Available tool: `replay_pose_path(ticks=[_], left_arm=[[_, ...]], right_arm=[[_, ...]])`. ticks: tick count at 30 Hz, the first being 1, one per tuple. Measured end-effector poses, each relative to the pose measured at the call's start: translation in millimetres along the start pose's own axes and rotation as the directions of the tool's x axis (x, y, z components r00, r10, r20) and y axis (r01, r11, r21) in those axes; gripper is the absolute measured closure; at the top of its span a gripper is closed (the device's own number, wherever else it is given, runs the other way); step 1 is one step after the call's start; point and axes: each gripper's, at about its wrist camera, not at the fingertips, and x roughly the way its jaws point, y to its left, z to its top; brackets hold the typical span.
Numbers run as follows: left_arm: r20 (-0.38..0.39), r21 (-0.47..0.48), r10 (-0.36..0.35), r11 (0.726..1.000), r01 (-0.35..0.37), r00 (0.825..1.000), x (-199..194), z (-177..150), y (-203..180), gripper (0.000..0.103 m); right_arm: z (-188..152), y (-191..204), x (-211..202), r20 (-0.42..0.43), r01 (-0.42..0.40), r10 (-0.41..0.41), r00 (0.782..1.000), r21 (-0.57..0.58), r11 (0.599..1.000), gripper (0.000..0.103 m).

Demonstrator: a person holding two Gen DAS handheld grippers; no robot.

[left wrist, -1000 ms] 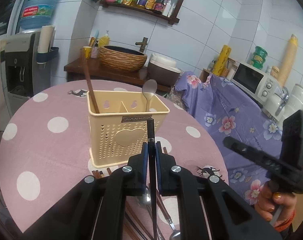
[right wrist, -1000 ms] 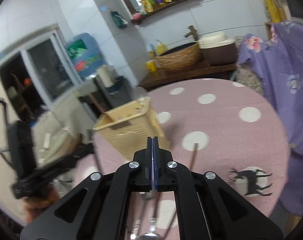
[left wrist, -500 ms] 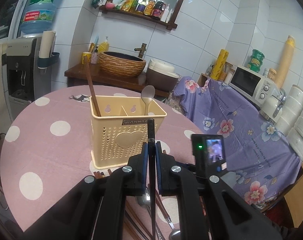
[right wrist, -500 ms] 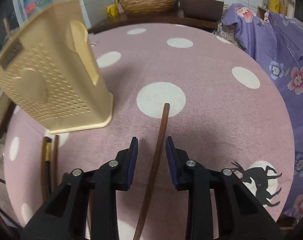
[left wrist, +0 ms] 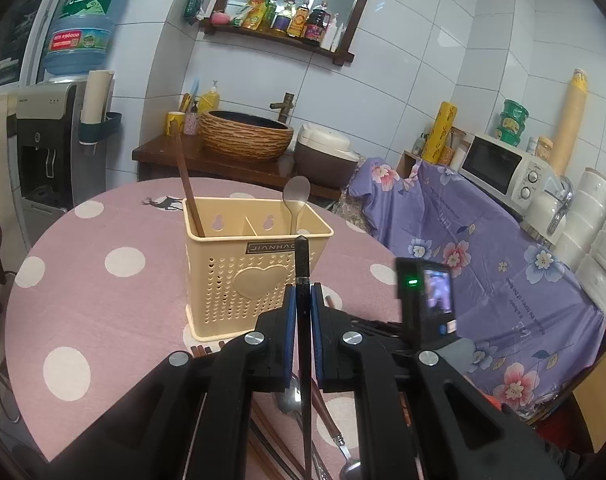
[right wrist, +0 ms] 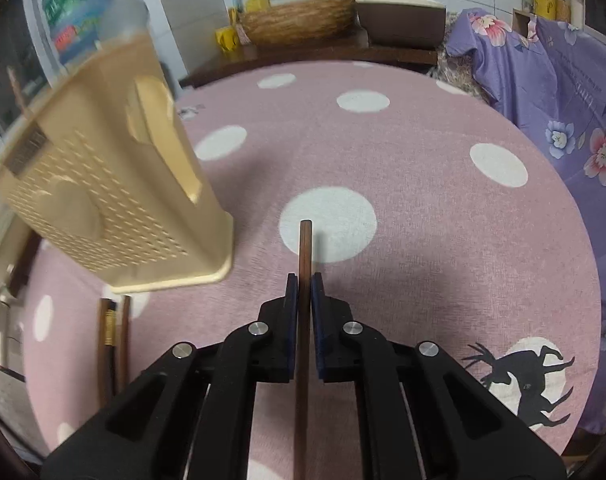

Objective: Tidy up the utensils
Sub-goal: 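Lift both chopsticks and lower them into the beige holder with both tools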

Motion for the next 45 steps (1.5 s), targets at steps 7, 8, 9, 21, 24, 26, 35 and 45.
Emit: replay_pose_path(ticks=[7, 8, 9, 21, 24, 26, 35, 45], left_arm=[[0.038, -0.007, 0.002, 1.000, -0.002, 0.999, -16, 3, 1, 0.095], [0.043, -0.011, 0.002, 1.000, -0.001, 0.999, -18, 3, 1, 0.095], [0.049, -0.014, 0.001, 1.000, 0.000, 0.999, -20, 4, 2, 0.095], [0.085, -0.009, 0.020, 1.000, -0.019, 0.996, -27, 11, -4, 0.095], [0.090, -0.004, 0.024, 1.000, -0.024, 0.996, -28, 13, -4, 0.095], [0.099, 0.001, 0.026, 1.000, -0.026, 0.995, -30, 17, -4, 0.095], [0.136, 0.024, -0.012, 1.000, 0.009, 0.991, -44, 50, -4, 0.095], [0.271, 0.031, 0.069, 0.996, -0.081, 0.960, -53, 149, -6, 0.095]], right_arm=[[4, -18, -95, 0.176, -0.193, 0.190, 0.966, 0.000, 0.981, 0.096], [4, -18, -107, 0.201, -0.204, 0.203, 0.958, -0.016, 0.979, 0.096], [3, -18, -119, 0.222, -0.214, 0.216, 0.951, -0.031, 0.976, 0.096], [0, -16, -173, 0.307, -0.247, 0.271, 0.912, -0.114, 0.962, 0.096], [1, -16, -179, 0.314, -0.253, 0.278, 0.908, -0.117, 0.960, 0.096], [5, -11, -183, 0.320, -0.249, 0.280, 0.905, -0.134, 0.959, 0.096], [36, 14, -203, 0.331, -0.278, 0.333, 0.883, -0.205, 0.939, 0.096], [134, 73, -245, 0.511, -0.209, 0.330, 0.794, -0.281, 0.937, 0.096]])
